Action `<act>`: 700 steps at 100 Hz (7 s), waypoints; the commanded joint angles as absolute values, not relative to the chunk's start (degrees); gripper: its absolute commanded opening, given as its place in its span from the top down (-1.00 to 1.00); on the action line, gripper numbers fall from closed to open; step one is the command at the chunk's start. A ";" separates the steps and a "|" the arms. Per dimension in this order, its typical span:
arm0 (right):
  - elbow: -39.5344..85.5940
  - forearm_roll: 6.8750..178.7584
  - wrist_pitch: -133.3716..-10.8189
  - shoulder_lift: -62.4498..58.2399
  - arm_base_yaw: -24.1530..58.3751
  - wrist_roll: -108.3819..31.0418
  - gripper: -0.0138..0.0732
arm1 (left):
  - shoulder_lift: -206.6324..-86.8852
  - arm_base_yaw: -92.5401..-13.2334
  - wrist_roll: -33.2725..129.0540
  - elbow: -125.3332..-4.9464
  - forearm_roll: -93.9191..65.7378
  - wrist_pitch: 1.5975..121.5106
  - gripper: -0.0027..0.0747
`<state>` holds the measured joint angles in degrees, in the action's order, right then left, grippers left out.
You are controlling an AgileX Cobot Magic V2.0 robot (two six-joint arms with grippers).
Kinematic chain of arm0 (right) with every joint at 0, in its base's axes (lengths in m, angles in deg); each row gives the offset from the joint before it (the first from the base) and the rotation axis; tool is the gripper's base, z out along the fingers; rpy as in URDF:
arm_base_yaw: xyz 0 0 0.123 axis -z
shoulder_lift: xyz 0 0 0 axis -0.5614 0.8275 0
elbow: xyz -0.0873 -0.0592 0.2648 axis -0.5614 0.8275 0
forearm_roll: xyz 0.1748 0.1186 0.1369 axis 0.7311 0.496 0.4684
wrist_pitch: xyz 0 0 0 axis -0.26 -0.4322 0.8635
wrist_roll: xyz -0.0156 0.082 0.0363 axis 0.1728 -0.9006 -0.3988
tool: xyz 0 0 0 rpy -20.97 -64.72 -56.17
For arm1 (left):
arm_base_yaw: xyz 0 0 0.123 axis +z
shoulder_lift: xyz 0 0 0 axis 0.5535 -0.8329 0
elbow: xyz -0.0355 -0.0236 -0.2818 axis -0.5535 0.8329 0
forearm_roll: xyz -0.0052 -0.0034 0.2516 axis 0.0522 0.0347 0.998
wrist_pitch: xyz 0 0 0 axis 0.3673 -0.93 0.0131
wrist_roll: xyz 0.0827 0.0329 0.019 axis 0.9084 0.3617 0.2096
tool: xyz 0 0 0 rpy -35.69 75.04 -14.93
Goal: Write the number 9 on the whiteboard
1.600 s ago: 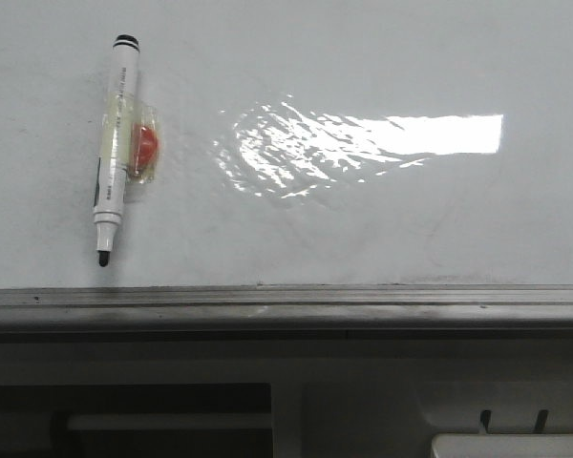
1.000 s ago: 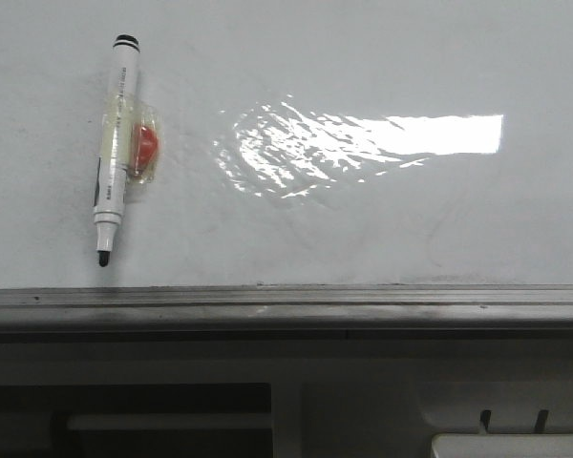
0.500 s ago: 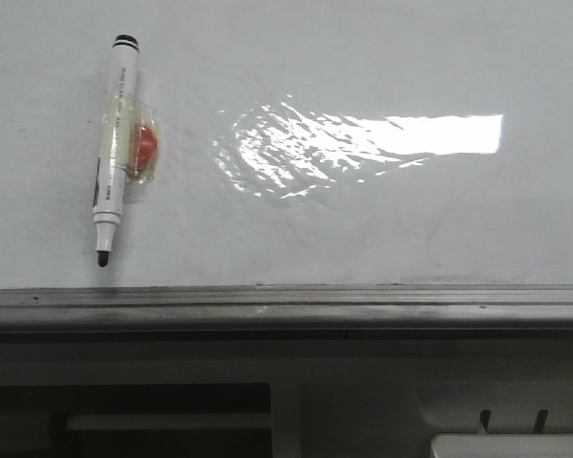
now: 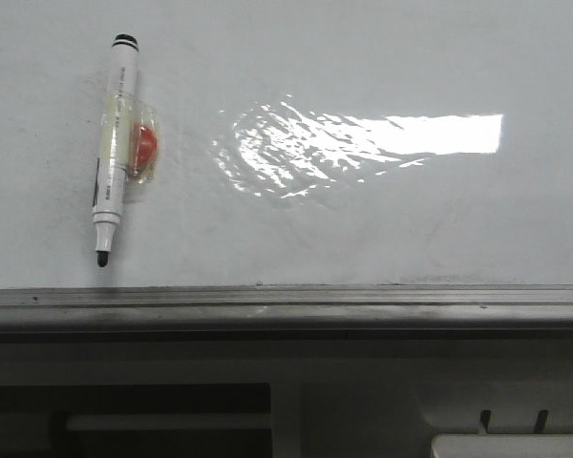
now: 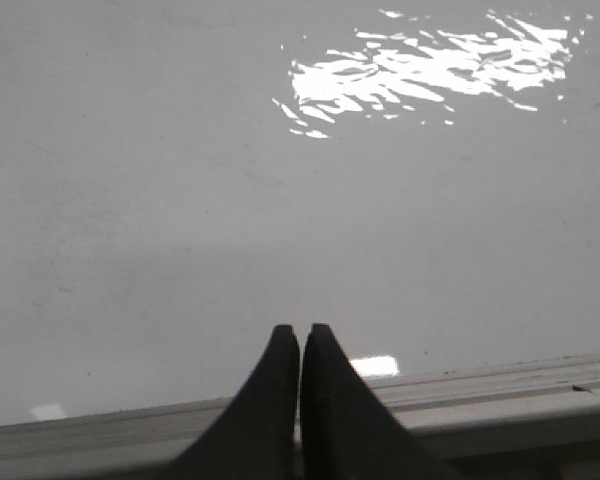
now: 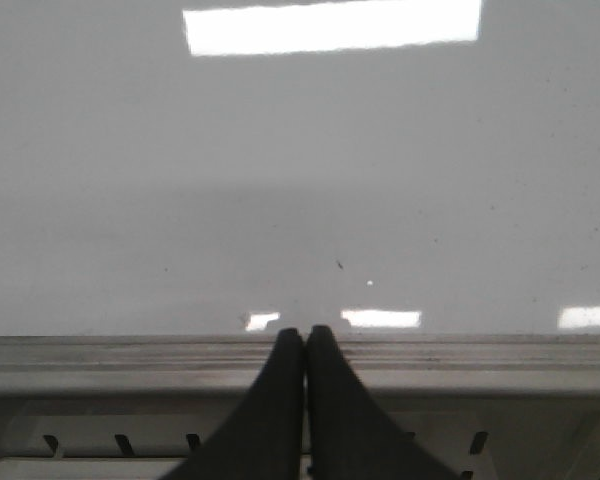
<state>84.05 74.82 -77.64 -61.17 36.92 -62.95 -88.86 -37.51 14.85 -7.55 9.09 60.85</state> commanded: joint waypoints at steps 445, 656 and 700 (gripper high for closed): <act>61.42 87.80 -88.62 -42.85 36.50 -63.33 0.84 | -156.84 -83.91 7.04 -23.66 -5.16 111.43 -0.15; 32.92 97.38 -90.63 -6.55 -16.04 -48.75 -0.16 | -149.75 -87.74 10.27 -23.95 32.99 112.76 0.98; 30.90 97.30 -92.30 -2.20 -16.04 -48.86 0.85 | -149.75 -87.74 10.17 -23.95 32.60 113.24 0.86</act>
<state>32.86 96.80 -94.93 -1.39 -15.97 -49.31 -150.69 -87.66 10.60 -22.21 33.84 108.07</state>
